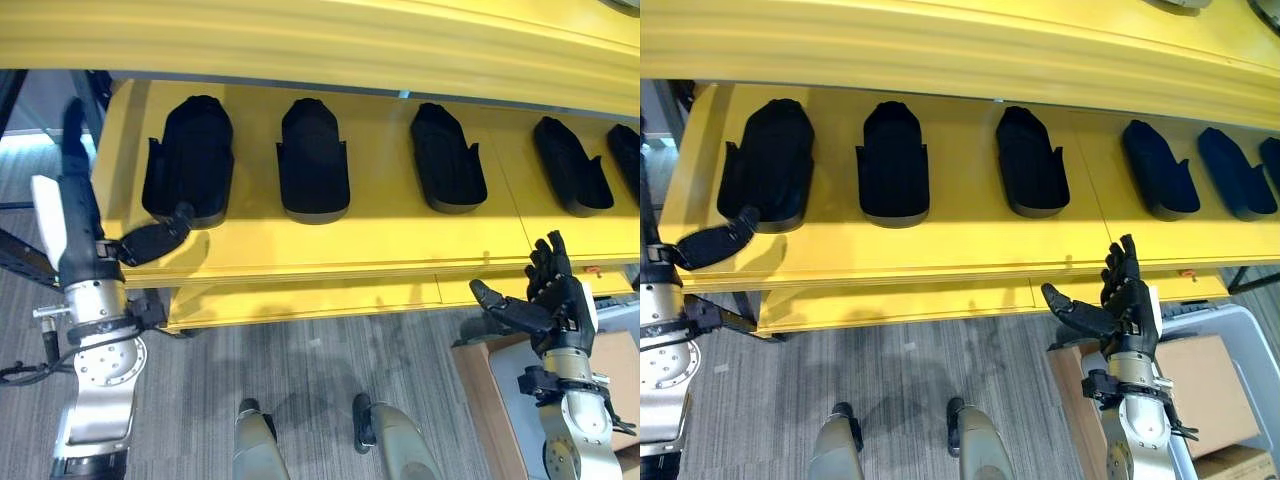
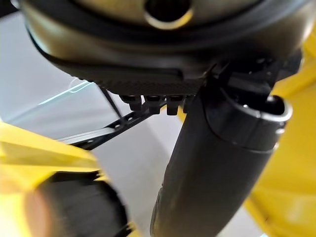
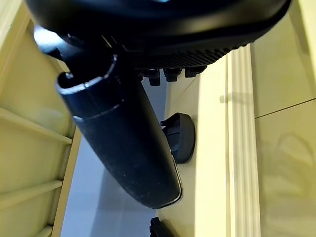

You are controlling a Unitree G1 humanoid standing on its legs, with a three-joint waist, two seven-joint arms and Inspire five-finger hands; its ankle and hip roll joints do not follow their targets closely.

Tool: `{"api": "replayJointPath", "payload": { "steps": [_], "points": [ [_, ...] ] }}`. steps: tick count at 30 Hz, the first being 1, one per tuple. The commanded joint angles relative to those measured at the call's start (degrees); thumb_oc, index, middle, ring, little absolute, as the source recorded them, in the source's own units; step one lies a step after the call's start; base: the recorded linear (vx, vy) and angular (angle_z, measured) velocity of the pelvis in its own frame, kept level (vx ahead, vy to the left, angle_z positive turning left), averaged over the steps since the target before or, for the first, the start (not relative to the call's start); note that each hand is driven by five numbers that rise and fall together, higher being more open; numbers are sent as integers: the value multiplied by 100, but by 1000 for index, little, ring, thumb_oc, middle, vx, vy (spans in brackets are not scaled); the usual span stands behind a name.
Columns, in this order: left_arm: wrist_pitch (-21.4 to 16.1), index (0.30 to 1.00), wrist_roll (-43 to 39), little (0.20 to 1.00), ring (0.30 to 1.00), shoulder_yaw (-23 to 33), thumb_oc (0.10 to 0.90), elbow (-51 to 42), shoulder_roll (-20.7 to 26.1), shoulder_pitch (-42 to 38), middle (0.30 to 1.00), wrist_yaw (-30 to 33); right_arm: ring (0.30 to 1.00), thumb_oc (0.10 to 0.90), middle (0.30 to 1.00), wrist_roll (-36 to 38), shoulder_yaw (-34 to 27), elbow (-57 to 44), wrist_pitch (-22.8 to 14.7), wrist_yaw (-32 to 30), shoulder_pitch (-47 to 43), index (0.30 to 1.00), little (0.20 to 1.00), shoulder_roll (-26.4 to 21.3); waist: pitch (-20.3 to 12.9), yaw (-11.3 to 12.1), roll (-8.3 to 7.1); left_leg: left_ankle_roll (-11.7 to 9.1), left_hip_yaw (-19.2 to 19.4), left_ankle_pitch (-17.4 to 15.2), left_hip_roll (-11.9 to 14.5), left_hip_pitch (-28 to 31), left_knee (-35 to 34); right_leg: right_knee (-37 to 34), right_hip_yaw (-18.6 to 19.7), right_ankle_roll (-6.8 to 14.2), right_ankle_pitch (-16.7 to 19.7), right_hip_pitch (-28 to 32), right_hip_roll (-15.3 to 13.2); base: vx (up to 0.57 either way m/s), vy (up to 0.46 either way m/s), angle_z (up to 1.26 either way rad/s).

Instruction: Move parts from the plastic box to the shelf.

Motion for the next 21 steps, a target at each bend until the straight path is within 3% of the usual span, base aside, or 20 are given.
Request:
{"api": "replayJointPath", "payload": {
  "steps": [1, 14, 21],
  "points": [
    [-600, 1000, 560, 1000, 1000, 395, 900, -657, 636, -100, 1000, -94, 1000, 900, 1000, 86, -596, -515, -720, 2, -241, 1000, 1000, -389, -300, -47, 126, 120, 167, -24, 347, 434, -301, -194, 265, -29, -229, 437, -73, -9, 8, 3],
    [-694, 1000, 1668, 1000, 1000, 624, 900, -543, 1538, 1020, 1000, -660, 1000, 900, 1000, 109, -783, -443, -759, 14, -138, 1000, 1000, -405, -164, 59, 197, 140, 165, -11, 313, 459, -288, -177, 217, 3, -225, 483, -129, -7, 7, 3],
    [-751, 1000, 1826, 1000, 1000, 434, 900, -491, 1814, 964, 1000, -856, 1000, 900, 1000, 164, -771, -369, -782, 30, -134, 1000, 1000, -413, -148, 33, 182, 137, 150, -14, 316, 444, -266, -141, 225, 7, -225, 453, -141, 0, 0, 0]
  ]
}}
